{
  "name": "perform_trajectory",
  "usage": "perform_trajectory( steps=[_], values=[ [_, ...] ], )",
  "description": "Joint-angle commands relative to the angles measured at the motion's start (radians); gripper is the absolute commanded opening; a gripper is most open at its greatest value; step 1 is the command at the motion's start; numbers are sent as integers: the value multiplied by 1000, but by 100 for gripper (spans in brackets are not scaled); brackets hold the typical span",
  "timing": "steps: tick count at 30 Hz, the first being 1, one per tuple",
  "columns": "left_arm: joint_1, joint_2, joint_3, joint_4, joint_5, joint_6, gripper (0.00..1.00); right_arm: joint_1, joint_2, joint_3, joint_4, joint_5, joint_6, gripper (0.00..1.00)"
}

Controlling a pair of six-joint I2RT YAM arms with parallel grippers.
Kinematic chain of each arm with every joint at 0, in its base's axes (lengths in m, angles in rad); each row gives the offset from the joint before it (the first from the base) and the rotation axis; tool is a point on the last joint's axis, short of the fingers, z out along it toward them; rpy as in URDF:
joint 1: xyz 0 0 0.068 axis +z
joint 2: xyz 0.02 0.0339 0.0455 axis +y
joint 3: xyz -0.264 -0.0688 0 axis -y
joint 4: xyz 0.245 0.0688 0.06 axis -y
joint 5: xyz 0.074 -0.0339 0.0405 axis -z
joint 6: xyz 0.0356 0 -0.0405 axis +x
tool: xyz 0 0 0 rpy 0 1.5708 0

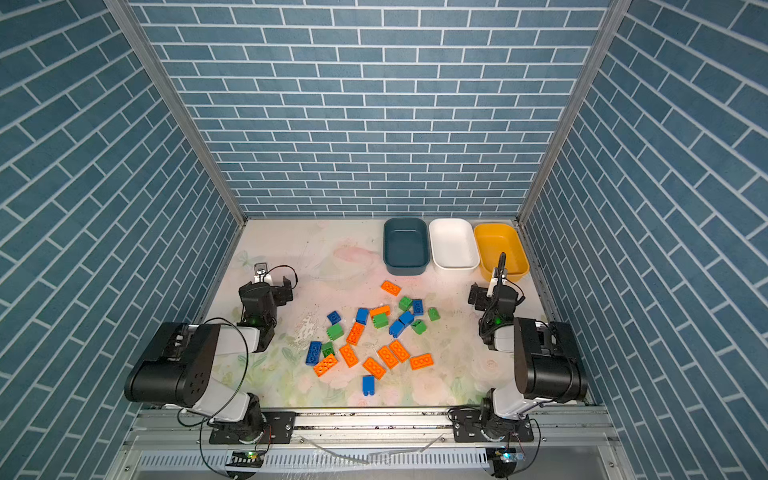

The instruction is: Sort the legos into containers by color

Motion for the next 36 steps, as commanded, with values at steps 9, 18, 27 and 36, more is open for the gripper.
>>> perform_trajectory(
  steps=[9,18,27,36],
  values=[
    [0,1,-7,7,-5,9,99,4,1,29,11,-39,-34,99],
    [0,1,-7,8,-5,9,99,2,3,31,7,-46,-32,99],
    [0,1,-9,8,-5,9,99,3,3,31,7,-46,-32,99],
    [-28,-151,29,-171,-52,30,99,3,-130,114,-243,-23,-30,99]
  ],
)
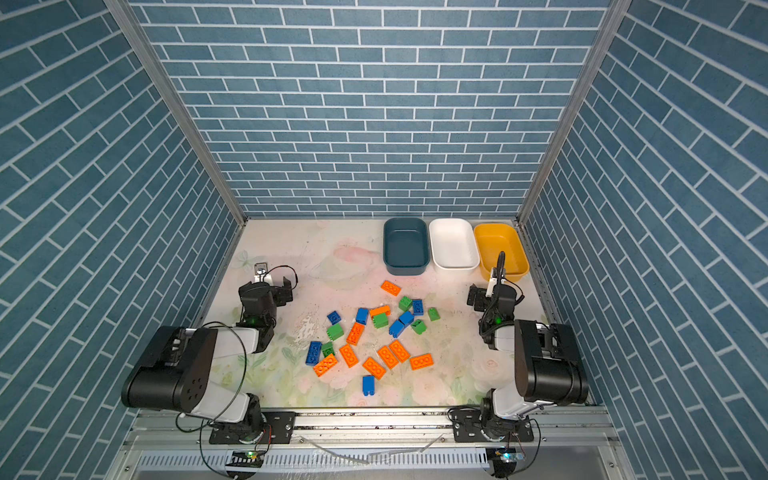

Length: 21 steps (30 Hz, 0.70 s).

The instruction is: Sort the legos into containers by color

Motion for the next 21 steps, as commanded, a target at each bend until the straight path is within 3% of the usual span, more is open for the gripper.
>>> perform_trajectory(
  steps=[1,3,6,11,13,17,21],
  values=[
    [-31,-119,42,-143,-84,18,99,1,-114,121,-209,7,-21,99],
    [-54,-182,90,-270,-166,-8,99,1,-160,183,-328,21,45,99],
    [-75,-237,173,-445,-175,-105,99,3,-173,289,-470,-41,131,99],
    [-152,-215,346,-713,-196,-323,99,3,-46,514,-707,-83,233,99],
    [-188,-170,442,-843,-161,-417,99,2,47,618,-807,-86,225,99],
    [-287,-50,620,-1012,-79,-485,99,1,225,811,-967,-137,121,98],
    [-352,85,761,-1079,112,-548,99,1,416,1034,-1136,-186,68,95]
  ],
)
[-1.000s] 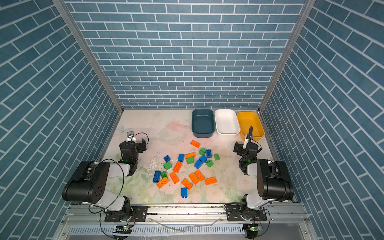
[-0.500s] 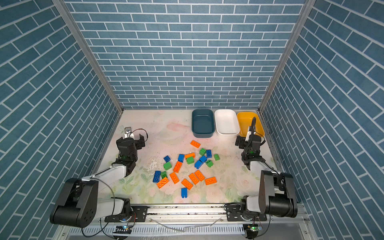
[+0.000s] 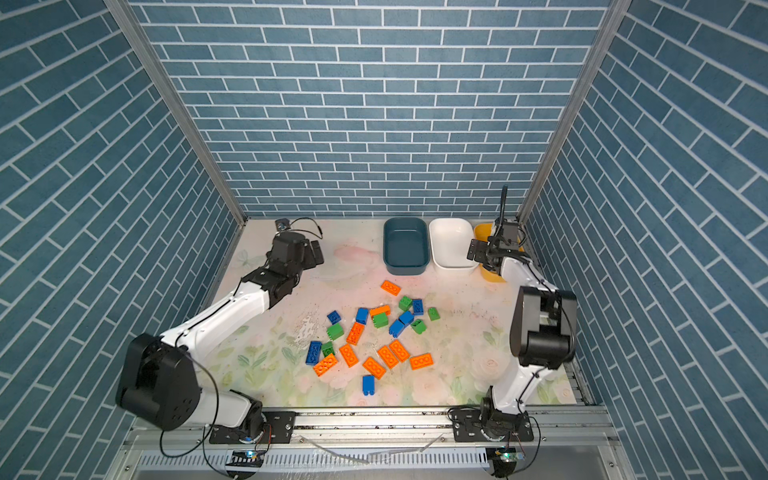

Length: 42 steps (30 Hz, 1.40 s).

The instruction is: Sort the legos into containers by color

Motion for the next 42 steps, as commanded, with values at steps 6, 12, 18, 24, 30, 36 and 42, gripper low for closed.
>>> perform_trajectory(
  steps=[6,12,18,24,30,36,42],
  values=[
    [-126,295,275,-206,316,-52,99,1,285,383,-352,-62,-70,81],
    [-167,511,480,-245,374,-70,99,1,437,573,-421,-102,-93,62],
    [-162,679,685,-315,351,-51,99,20,522,683,-435,-151,-113,44],
    [-148,813,884,-416,322,-36,99,72,539,710,-467,-98,-147,40],
    [-134,891,1011,-541,247,-43,99,135,534,713,-516,-74,-138,40],
    [-92,804,873,-506,231,-34,99,215,517,680,-526,-31,-100,42],
    [-32,663,647,-424,244,-18,99,284,509,656,-511,-20,-46,42]
  ],
)
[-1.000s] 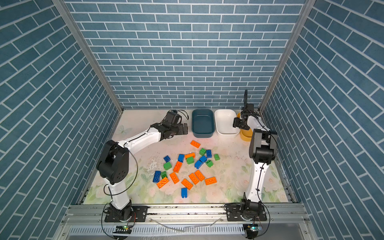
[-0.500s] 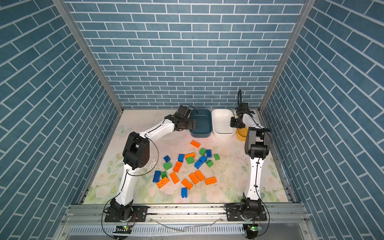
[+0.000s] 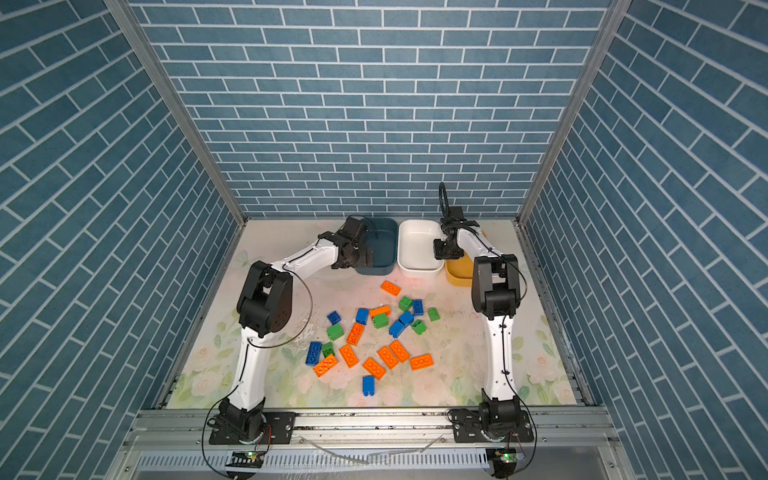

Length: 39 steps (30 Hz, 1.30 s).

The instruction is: Sort the legos into containers by color

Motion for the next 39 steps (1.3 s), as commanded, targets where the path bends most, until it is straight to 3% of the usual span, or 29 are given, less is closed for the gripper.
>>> perform_trajectory(
  steps=[1,11,22,26,31,39],
  values=[
    [30,-107,-89,44,-11,29,99,40,-19,-13,-28,8,50,42],
    [50,-195,-221,16,-42,94,99,141,-28,-24,-15,18,122,42],
    [62,-278,-325,14,32,86,99,201,-30,-1,-33,41,119,42],
    [63,-295,-331,-3,12,97,99,201,-62,-7,-51,66,106,48],
    [62,-342,-331,-19,12,103,99,203,-193,-119,-13,60,103,60],
    [49,-464,-387,-23,29,70,99,215,-494,-479,139,-2,79,72]
  ],
)
